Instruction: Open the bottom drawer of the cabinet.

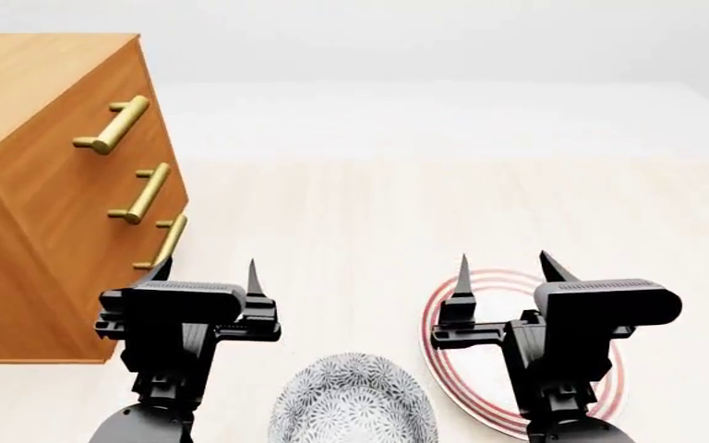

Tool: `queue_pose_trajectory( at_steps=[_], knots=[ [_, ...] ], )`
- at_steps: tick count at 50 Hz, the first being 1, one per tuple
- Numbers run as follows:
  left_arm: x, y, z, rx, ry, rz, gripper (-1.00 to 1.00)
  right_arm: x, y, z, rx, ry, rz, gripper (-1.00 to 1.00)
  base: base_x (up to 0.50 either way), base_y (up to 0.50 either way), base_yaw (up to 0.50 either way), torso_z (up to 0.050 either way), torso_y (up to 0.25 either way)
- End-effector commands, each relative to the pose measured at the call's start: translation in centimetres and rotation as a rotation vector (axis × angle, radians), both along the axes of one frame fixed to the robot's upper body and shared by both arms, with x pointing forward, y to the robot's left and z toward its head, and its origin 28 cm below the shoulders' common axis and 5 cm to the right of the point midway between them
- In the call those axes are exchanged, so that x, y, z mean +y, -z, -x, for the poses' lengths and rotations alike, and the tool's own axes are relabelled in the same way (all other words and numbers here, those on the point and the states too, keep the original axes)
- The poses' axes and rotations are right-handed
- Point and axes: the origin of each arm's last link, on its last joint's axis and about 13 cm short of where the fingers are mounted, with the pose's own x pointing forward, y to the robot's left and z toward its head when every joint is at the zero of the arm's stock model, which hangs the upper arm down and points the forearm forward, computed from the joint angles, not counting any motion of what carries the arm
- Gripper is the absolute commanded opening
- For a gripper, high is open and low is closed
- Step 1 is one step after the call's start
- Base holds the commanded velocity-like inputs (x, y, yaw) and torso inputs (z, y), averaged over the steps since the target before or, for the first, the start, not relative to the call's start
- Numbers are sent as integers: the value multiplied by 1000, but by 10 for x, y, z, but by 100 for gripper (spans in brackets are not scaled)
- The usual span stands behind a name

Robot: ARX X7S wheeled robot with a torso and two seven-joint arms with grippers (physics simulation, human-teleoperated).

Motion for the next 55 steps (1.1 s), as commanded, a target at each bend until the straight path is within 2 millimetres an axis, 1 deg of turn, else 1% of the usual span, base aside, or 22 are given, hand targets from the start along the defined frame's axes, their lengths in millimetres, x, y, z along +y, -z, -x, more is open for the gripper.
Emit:
queue_pose_trajectory(
  at_steps=[1,5,9,10,13,15,17,19,21,24,28,29,32,36,37,38,39,41,44,45,49,55],
  knots=[
    [0,0,0,5,4,6,100,0,0,-1,4,-3,5,100,0,0,0,0,0],
    [0,-1,-2,12,11,15,100,2,2,-2,17,-11,16,100,0,0,0,0,0],
    [1,-9,-4,22,43,75,100,2,2,-2,17,-15,18,100,0,0,0,0,0],
    [1,-10,-6,23,21,53,100,2,3,-2,18,-15,17,100,0,0,0,0,0],
    [1,-12,-16,24,-14,-46,100,3,2,-3,20,-18,20,100,0,0,0,0,0],
    [2,-13,-29,17,-31,-162,100,3,2,-3,18,-21,23,100,0,0,0,0,0],
    [3,-14,-38,81,22,-200,100,3,2,-3,18,-20,23,100,0,0,0,0,0],
    [4,-16,-44,54,-9,-261,100,3,3,-3,20,-19,24,100,0,0,0,0,0],
    [3,-15,-53,16,-42,-379,100,3,4,-4,23,-19,23,100,0,0,0,0,0],
    [2,-12,-62,17,-56,-513,100,4,3,-4,22,-23,27,100,0,0,0,0,0],
    [3,-12,-79,23,-86,-633,100,3,3,-4,22,-22,29,100,0,0,0,0,0],
    [3,-9,-85,53,-78,-665,100,3,4,-5,23,-20,27,100,0,0,0,0,0],
    [3,-4,-93,81,-66,-715,100,3,5,-4,24,-20,27,100,0,0,0,0,0],
    [5,5,-108,131,-80,-799,100,3,5,-4,25,-20,27,100,0,0,0,0,0],
    [6,7,-113,135,-91,-843,100,2,5,-4,24,-19,27,100,0,0,0,0,0],
    [6,7,-113,135,-91,-843,100,2,5,-4,24,-19,27,100,0,0,0,0,0],
    [7,10,-117,170,-82,-878,100,2,5,-5,25,-18,25,100,0,0,0,0,0],
    [8,12,-122,170,-99,-940,100,2,5,-5,25,-18,27,100,0,0,0,0,0],
    [9,14,-127,193,-88,-965,100,3,5,-5,25,-19,27,100,0,0,0,0,0],
    [10,16,-130,194,-97,-1004,100,3,6,-5,27,-19,26,100,0,0,0,0,0],
    [12,24,-137,218,-112,-1055,100,2,7,-5,31,-19,25,100,0,0,0,0,0],
    [12,33,-142,255,-106,-1077,100,2,6,-5,28,-19,25,100,0,0,0,0,0]
  ],
)
